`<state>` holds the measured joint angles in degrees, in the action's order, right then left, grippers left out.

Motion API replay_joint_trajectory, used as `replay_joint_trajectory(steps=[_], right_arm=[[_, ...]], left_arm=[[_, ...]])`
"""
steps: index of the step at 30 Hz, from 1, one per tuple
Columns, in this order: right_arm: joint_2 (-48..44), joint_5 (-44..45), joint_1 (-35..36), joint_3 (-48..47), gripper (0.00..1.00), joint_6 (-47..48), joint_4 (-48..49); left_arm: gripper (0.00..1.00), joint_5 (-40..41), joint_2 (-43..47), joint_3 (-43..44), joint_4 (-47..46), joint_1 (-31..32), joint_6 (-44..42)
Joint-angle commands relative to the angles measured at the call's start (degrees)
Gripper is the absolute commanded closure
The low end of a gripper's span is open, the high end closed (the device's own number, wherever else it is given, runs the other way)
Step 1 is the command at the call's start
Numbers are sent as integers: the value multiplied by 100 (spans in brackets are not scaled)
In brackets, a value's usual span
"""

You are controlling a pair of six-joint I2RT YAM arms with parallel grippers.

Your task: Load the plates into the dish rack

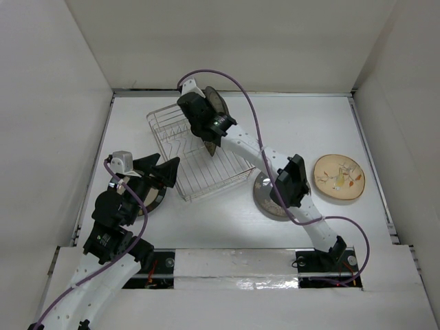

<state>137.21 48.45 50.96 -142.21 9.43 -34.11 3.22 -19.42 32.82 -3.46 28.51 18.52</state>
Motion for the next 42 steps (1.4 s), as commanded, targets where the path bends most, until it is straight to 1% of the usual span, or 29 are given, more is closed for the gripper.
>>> replay_joint_trajectory(steps=[1,5,6,9,14,15,18,19,20,21,22,23,24,25,26,28,29,30,31,32,33,34,35,36,38,39,40,41,42], right_arm=[[-176,86,54,105,70,76,607],[-299,104,107,211,58,15,668],[-352,112,107,264,54,6,764],[-712,104,160,596,47,-3,1089],[-1546,77,274,1265,43,-134,1581],[-1931,69,326,1458,42,-152,1826],[-2653,77,327,2502,41,-283,2441],[-3195,77,327,3158,42,-354,2574],[-3487,86,327,3547,44,-528,2715],[-3795,86,327,3943,57,-652,2969],[-4433,60,327,4373,69,-792,3067],[-4761,34,214,5265,85,-1237,3146],[-5095,7,134,5735,100,-1503,3191],[-5786,-80,38,6210,100,-2089,3208],[-6158,-133,-59,7206,100,-2416,3226],[-6905,-282,-419,8178,100,-3101,3087],[-7614,-318,-577,8609,100,-3871,2912],[-7952,-388,-918,9379,100,-4235,2475],[-8294,-623,-1104,9735,100,-4613,2279],[-8950,-809,-1454,10400,100,-5191,1981],[-9261,-993,-1457,10668,99,-5406,1804],[-9543,-1256,-1805,10897,95,-5634,1611],[-9816,-1389,-1965,11099,89,-6002,1426],[-10288,-1521,-2132,11275,74,-6136,1163],[-10652,-2039,-2581,11794,55,-6443,1091],[-10758,-2232,-2748,11952,42,-6576,995],[-10828,-2634,-2906,12215,38,-6681,976],[-10820,-2813,-3229,12322,36,-6761,985],[-10785,-2980,-3363,12418,32,-6788,1098]], left_arm=[[29,-6,-27,58,-225,32,-15],[29,-24,-18,49,-234,32,-15],[29,-15,-27,58,-216,32,-15],[29,-41,-9,49,-233,32,-15],[29,-32,0,49,-225,32,-24],[29,-24,0,58,-225,32,-24],[29,-32,17,49,-225,32,-24],[29,-41,26,49,-225,32,-24],[29,-32,43,49,-234,32,-24],[29,-24,44,49,-225,32,-24],[29,-32,52,49,-225,32,-24],[29,-50,61,49,-216,32,-24],[30,-50,79,49,-207,32,-24],[30,-59,96,58,-216,32,-24],[31,-111,122,58,-216,32,-24],[39,-190,123,49,-234,32,-59],[43,-251,114,49,-251,32,-59],[49,-278,114,49,-251,32,-68],[64,-287,123,32,-277,32,-68],[82,-287,140,32,-295,32,-68],[91,-287,140,32,-286,32,-68],[97,-287,149,49,-278,32,-77],[100,-244,149,58,-269,32,-77],[100,-243,149,58,-243,32,-77],[100,-269,184,49,-242,32,-86],[100,-278,193,49,-242,32,-94],[100,-261,219,49,-251,32,-95],[100,-243,254,49,-251,32,-95],[100,-226,254,49,-251,32,-95]])
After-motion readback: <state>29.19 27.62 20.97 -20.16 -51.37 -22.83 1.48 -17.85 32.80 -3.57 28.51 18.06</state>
